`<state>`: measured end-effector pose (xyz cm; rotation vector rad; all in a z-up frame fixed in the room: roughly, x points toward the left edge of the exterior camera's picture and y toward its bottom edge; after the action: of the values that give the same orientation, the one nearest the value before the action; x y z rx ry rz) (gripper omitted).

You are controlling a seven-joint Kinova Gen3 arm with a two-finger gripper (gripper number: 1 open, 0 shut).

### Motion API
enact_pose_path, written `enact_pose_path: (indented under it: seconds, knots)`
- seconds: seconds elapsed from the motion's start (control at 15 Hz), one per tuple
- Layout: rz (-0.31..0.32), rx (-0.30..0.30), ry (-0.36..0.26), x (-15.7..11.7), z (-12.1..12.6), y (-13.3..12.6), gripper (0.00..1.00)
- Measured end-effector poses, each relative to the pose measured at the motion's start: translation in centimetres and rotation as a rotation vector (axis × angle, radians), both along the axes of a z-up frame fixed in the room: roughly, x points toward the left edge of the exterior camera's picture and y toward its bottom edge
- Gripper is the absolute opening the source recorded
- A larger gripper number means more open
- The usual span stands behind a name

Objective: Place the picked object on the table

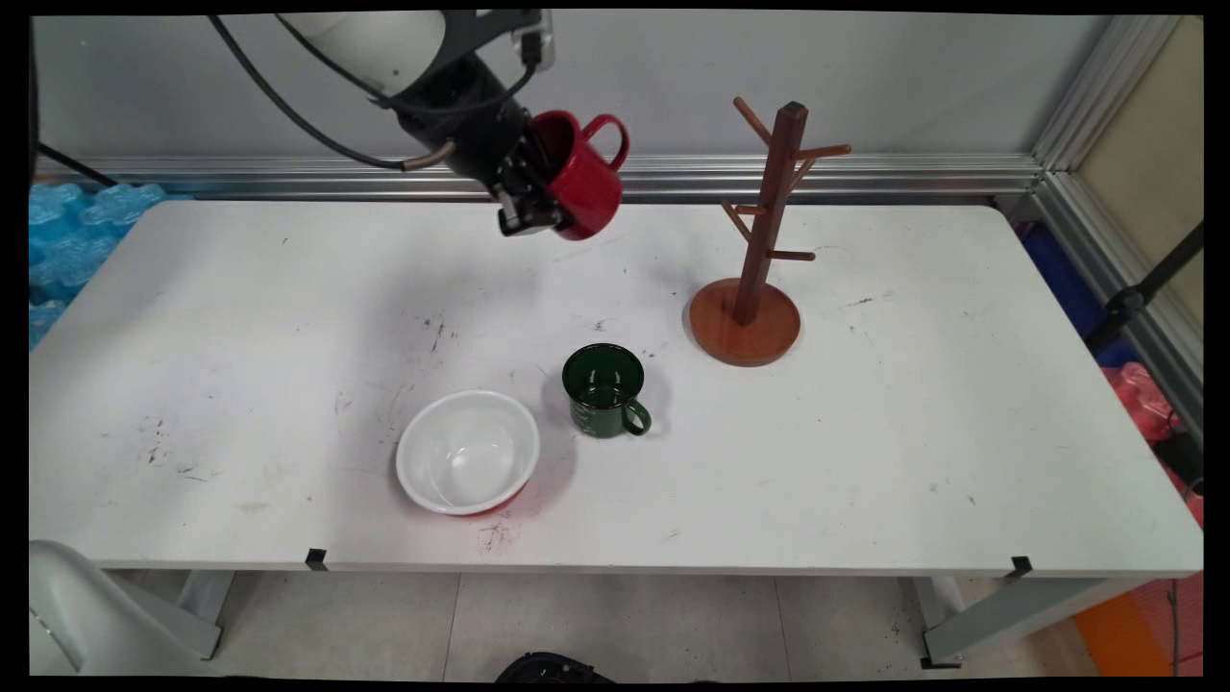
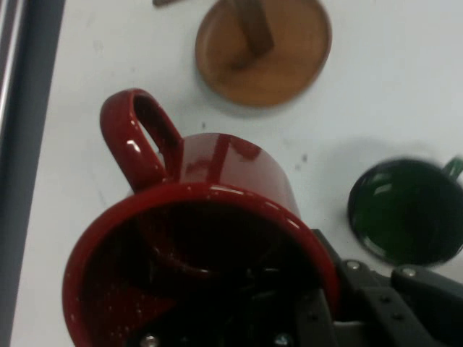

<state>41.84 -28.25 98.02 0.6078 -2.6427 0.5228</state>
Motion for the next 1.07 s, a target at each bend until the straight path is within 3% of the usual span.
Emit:
enact_pose_path:
  seconds: [0.47, 1.07]
  knots:
    - [-0.097, 0.048, -0.118, 1.0, -4.1, -3.0, 0.00]
    - [-0.222, 0.125, -0.260, 0.2, -10.1, -6.9, 0.00]
